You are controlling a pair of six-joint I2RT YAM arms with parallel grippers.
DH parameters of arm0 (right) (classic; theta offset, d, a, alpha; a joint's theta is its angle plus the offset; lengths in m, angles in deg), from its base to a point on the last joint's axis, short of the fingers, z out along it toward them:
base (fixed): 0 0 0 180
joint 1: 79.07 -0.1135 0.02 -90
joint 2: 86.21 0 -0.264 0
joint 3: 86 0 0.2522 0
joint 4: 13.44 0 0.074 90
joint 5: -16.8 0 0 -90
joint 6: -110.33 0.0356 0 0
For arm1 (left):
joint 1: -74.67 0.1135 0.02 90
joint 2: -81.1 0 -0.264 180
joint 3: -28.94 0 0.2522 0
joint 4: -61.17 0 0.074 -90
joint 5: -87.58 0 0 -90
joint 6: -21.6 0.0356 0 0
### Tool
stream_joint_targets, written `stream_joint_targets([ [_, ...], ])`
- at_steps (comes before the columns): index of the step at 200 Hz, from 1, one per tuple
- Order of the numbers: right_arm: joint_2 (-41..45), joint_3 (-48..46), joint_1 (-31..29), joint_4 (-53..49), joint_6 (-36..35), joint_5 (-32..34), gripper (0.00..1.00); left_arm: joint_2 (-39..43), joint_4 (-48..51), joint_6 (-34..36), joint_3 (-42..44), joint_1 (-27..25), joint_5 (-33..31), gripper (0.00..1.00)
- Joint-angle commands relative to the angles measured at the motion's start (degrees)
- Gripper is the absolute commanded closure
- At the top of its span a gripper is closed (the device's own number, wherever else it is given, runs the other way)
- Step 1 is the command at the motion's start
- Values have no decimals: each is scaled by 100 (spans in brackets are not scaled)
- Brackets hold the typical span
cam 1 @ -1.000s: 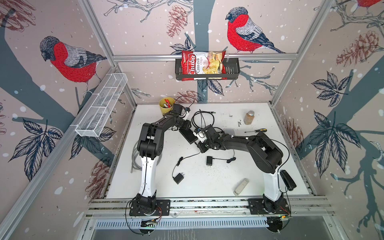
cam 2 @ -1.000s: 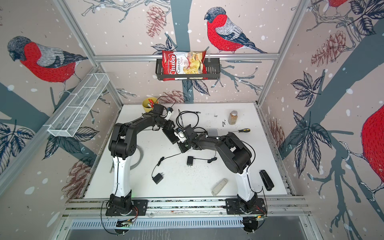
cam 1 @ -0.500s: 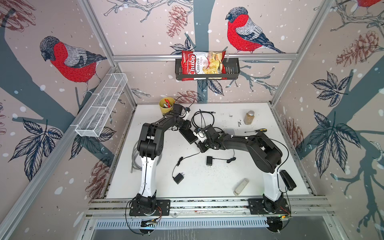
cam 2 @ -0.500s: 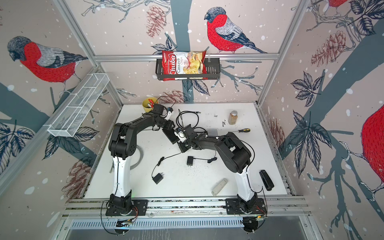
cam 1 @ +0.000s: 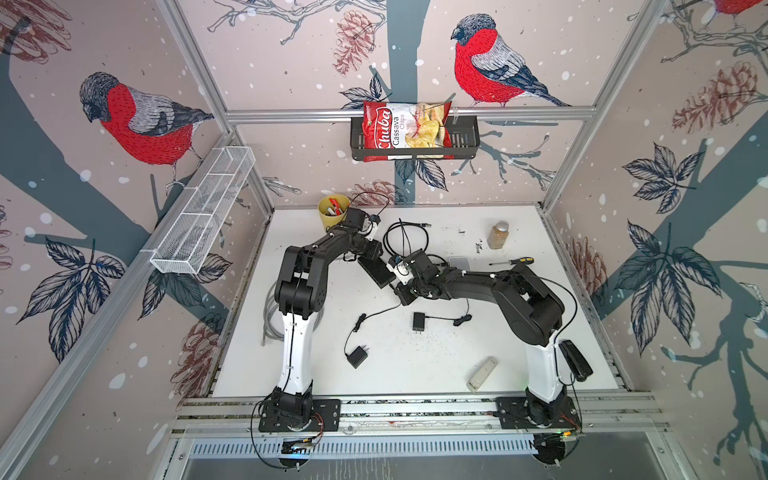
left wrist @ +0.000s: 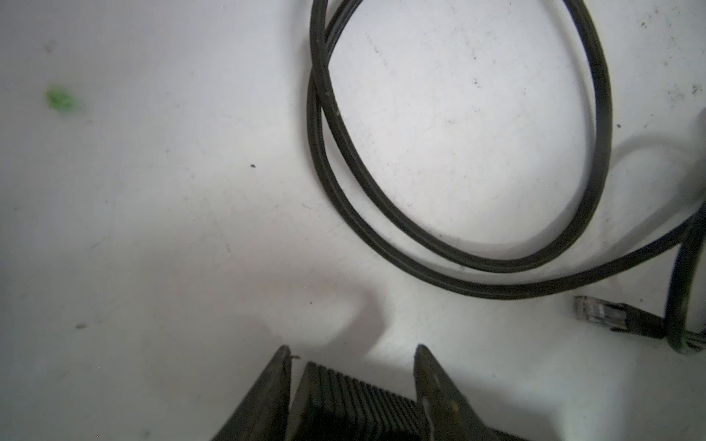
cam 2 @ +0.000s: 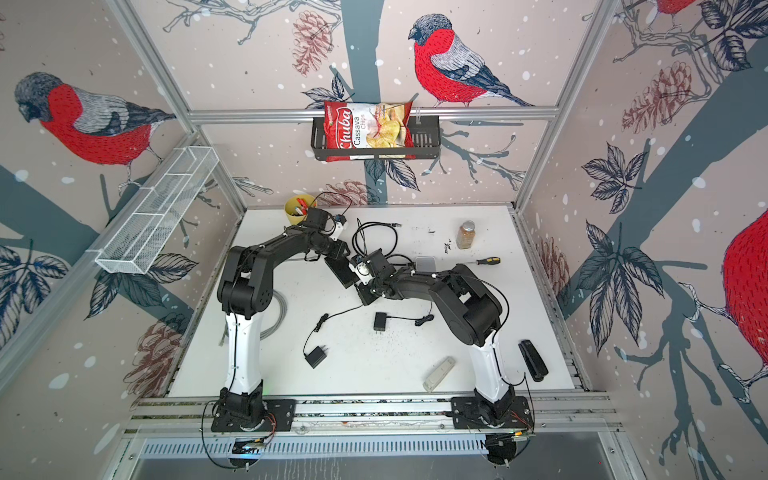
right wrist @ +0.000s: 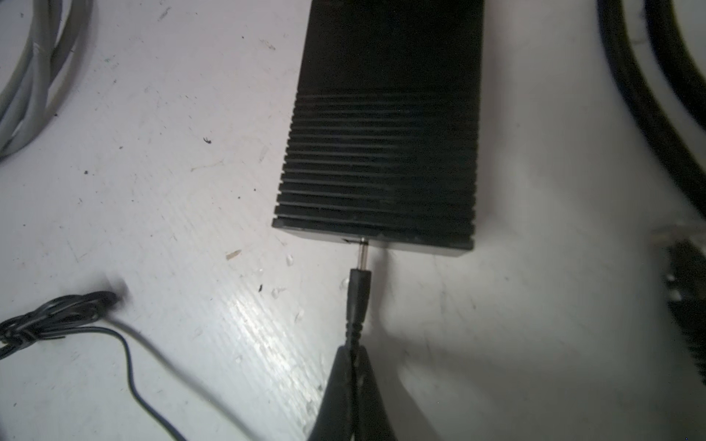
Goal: Insert the plug into the switch port
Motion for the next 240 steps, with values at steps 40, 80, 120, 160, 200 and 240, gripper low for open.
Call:
stream_joint_targets([
  [40,-50,94,25,134,97,45,99,35,76,-67,30,-62,99,50],
  [80,-50,133,25,161,140,44,99,11,101,-155,30,-101,53,50],
  [120,-78,165,16,206,222,-6,99,-53,190,-618,47,-96,-82,51],
  [160,-78,173,15,280,285,-32,99,25,133,-718,189,-90,-46,51],
  [200,-128,276,12,286,345,-58,99,27,181,-786,186,-99,6,52],
  [240,-110,276,10,379,451,-24,99,62,175,-854,316,-120,44,53],
])
